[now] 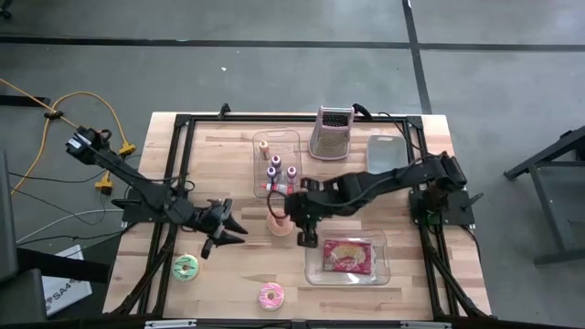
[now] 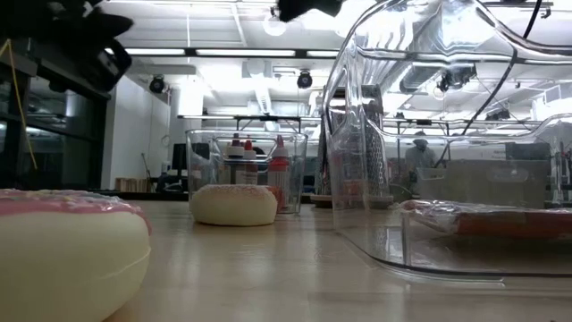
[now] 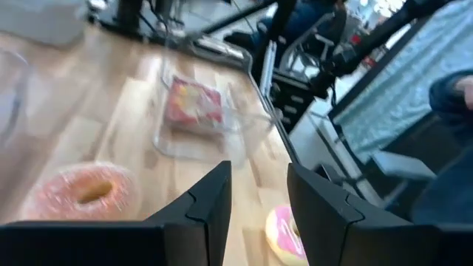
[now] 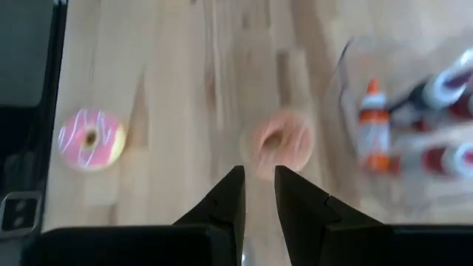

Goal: Pick & Place Food Item
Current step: Put the orange donut into the gray bin

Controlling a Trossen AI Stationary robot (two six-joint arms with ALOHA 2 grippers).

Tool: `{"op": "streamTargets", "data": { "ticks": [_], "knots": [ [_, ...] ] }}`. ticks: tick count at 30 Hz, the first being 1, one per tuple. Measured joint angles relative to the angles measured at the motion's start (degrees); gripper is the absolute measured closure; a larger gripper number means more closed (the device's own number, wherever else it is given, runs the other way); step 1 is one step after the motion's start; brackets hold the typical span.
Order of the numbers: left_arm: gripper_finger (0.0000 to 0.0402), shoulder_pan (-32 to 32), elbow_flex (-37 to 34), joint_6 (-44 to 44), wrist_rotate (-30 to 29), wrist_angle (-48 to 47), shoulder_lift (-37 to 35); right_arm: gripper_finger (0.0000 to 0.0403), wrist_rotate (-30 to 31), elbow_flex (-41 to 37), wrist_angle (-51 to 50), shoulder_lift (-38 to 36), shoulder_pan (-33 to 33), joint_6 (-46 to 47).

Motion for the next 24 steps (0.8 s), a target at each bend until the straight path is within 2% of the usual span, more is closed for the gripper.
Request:
{"op": "streamTargets", "data": {
  "ticks": [9, 19, 24],
  "knots": [
    [0.0273, -4.7, 0.0, -0.8, 0.1, -1.3, 0.0, 0.0339, -4.6, 0.0, 10.5, 2.2, -3.8, -4.8],
    [0.0273, -6.7, -0.1, -2.0, 0.0, -4.1, 0.4, 0.0339, -10.8, -0.1, 12.6, 8.6, -4.7, -6.4],
    [0.0273, -6.9, -0.1, -2.9, 0.0, -4.9, 1.3, 0.0339, -10.3, 0.0, 11.7, 11.7, -4.4, -6.9]
  ]
}}
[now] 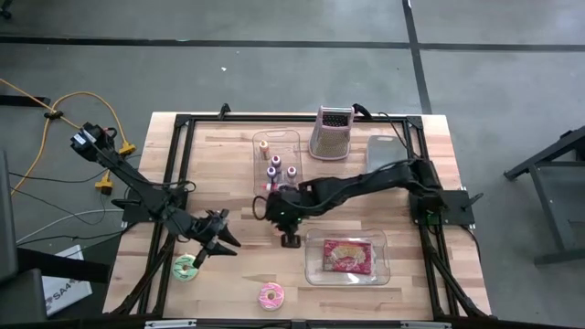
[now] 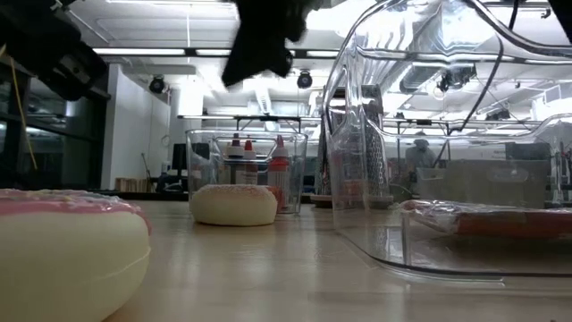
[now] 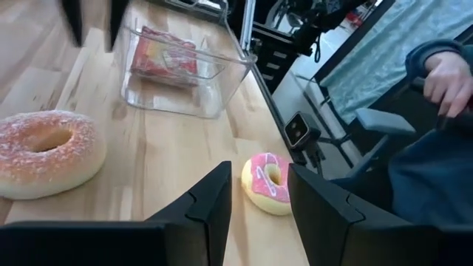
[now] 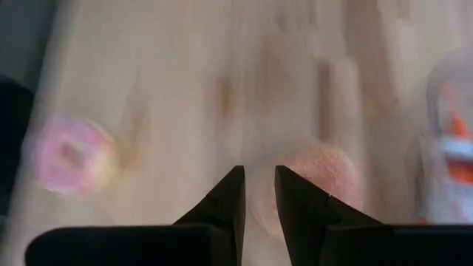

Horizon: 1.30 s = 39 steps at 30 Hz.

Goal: Pick & Place Food Item
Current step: Put the orange donut into the gray bin

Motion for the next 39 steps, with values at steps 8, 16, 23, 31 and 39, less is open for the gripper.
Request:
{"op": "streamTargets", "data": {
  "ticks": [8, 16, 23, 31, 39],
  "knots": [
    [0.0273, -0.4, 0.0, -1.3, 0.0, -1.7, 1.0, 0.0291, 0.1, 0.0, 1.1, 4.2, 0.5, 0.4],
    [0.0273, -0.3, 0.0, -1.5, 0.0, -2.4, 1.0, 0.0244, 0.7, 0.0, 4.1, 4.9, 0.7, 1.4],
    [0.0273, -0.3, 0.0, -1.8, 0.0, -2.4, 1.0, 0.0248, 3.8, 0.0, 5.4, 7.2, 1.2, 1.6],
    [0.0273, -0.3, 0.0, -1.8, 0.0, -2.6, 1.0, 0.0249, 6.0, -0.1, 4.6, 9.9, 1.2, 3.1],
    [0.0273, -0.3, 0.0, -1.8, 0.1, -3.0, 1.0, 0.0250, 7.8, 0.0, 3.9, 9.9, 1.2, 3.5]
  ]
}}
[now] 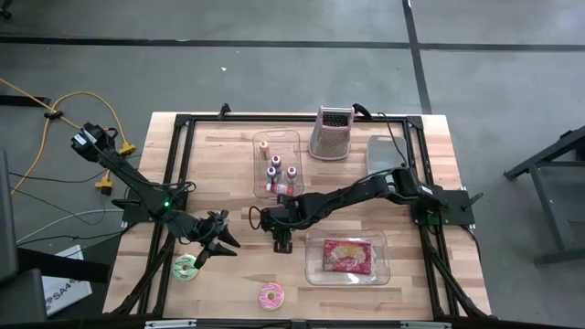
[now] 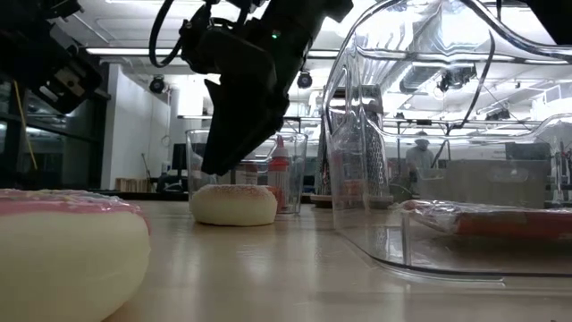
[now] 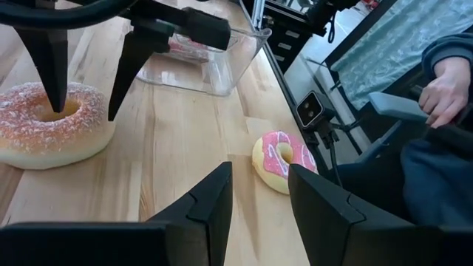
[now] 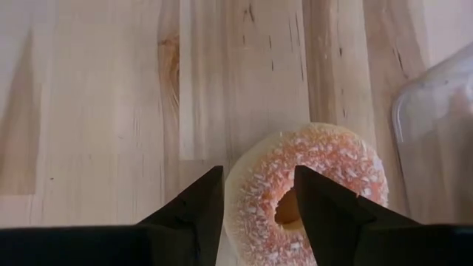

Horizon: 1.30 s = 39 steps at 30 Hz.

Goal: Pick & Place Food Item
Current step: Put the orange donut into the gray bin

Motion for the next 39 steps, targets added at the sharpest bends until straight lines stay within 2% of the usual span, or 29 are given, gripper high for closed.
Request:
{"op": "streamTargets", "data": {
  "ticks": [17, 39],
  "knots": [
    [0.0273, 0.0, 0.0, 0.0, 0.0, -0.4, 0.0, 0.0250, 0.1, 0.2, -0.9, 3.1, 0.0, 2.4],
    [0.0273, 0.0, 0.0, 0.0, 0.0, -0.3, 0.0, 0.0250, 6.1, -0.1, -2.6, 0.5, 0.1, 2.6]
  ]
}}
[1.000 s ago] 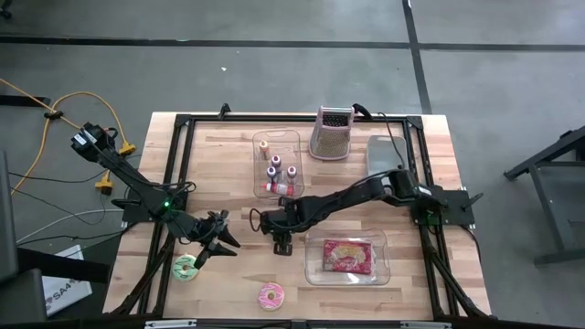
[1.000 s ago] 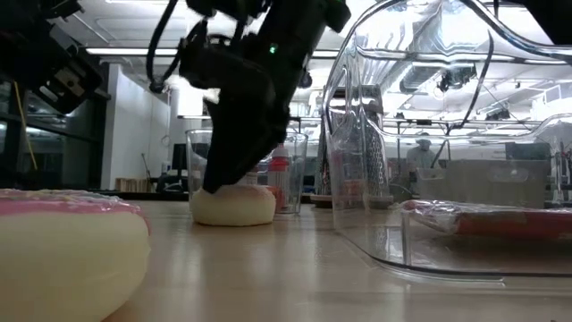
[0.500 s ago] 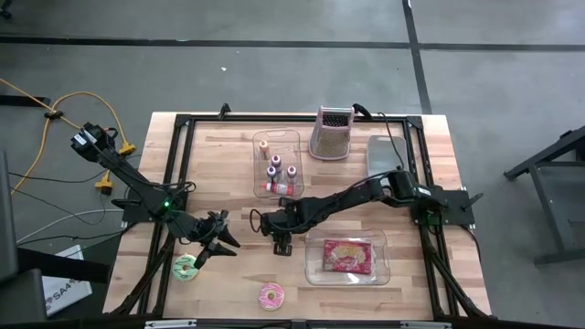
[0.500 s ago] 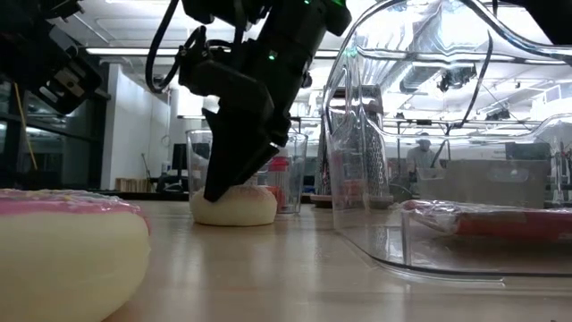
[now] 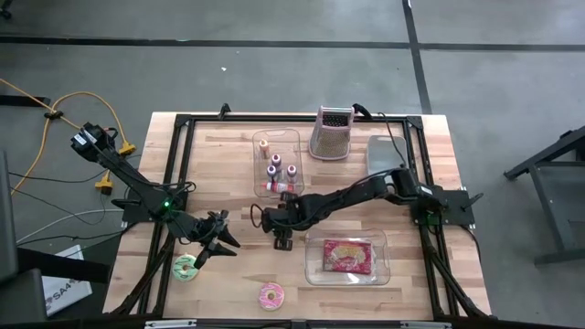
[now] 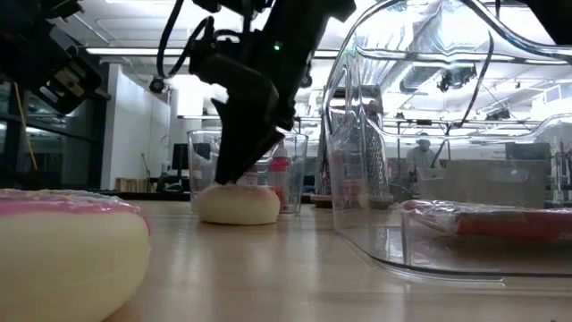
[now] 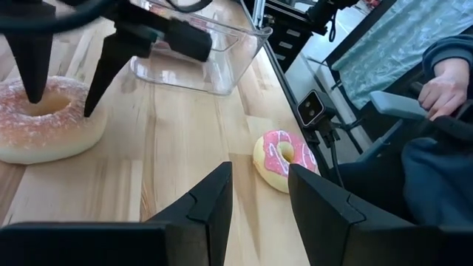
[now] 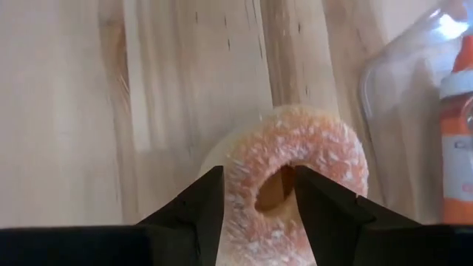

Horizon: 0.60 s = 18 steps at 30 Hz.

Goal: Pick & Place Food Item
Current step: Put the orange donut into the gray bin

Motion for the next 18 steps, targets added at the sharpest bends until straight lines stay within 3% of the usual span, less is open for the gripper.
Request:
{"op": "streamTargets", "data": {
  "ticks": [18],
  "knots": [
    [0.0273, 0.0, 0.0, -0.2, 0.0, 0.0, 0.0, 0.0250, -0.5, 0.0, -1.2, 0.2, 0.3, 4.2]
  ]
}}
